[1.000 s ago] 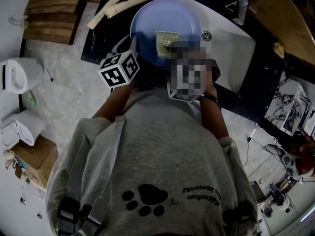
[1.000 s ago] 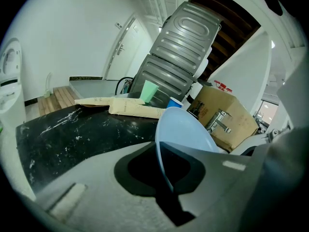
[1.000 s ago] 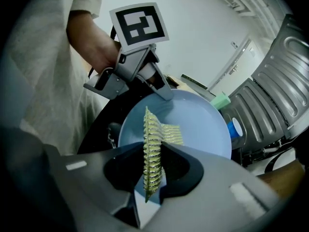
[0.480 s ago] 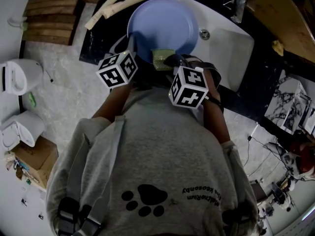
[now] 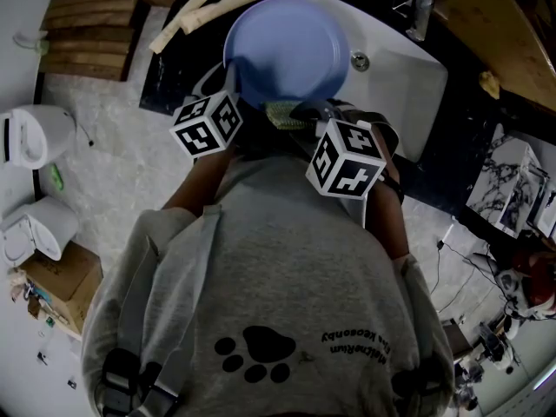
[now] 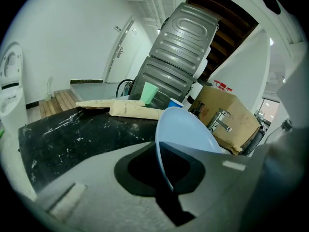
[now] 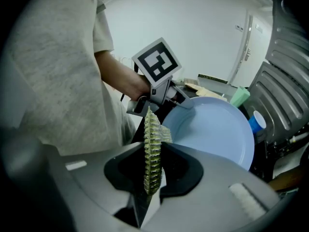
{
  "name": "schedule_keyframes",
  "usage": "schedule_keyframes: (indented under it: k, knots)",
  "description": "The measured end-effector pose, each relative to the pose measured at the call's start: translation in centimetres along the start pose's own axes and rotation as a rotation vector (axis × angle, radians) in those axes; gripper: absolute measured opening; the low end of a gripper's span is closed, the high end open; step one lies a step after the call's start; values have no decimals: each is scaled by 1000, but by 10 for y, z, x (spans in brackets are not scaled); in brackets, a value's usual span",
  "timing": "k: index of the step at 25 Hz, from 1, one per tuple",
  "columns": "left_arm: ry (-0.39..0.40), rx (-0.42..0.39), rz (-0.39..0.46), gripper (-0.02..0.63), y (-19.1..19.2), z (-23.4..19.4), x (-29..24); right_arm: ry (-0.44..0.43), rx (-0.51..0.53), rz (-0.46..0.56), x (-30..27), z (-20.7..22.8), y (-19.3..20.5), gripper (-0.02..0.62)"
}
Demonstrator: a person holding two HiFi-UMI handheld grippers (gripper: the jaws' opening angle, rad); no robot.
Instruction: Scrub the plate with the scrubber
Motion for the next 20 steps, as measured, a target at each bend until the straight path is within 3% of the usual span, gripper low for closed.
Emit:
schedule_keyframes:
  k: [6, 13, 20]
  knots:
    - [1, 0, 0, 18, 0, 0, -1, 252, 59, 47, 27, 22, -3, 75]
    - [1, 1, -4, 18, -1, 0, 0, 591, 251, -30, 35, 45, 0, 77]
    - [-1, 2, -8, 18, -1, 0, -1, 708, 291, -74, 35, 61, 0, 77]
Point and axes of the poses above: the fingertips, and each gripper's own axes: x backward along the fingers, z to its right, y out of its underside, the point moved 10 cm from there along x, backward along the fingers, and after that the axes turned 4 degrees about x, right-handed, at the moved point
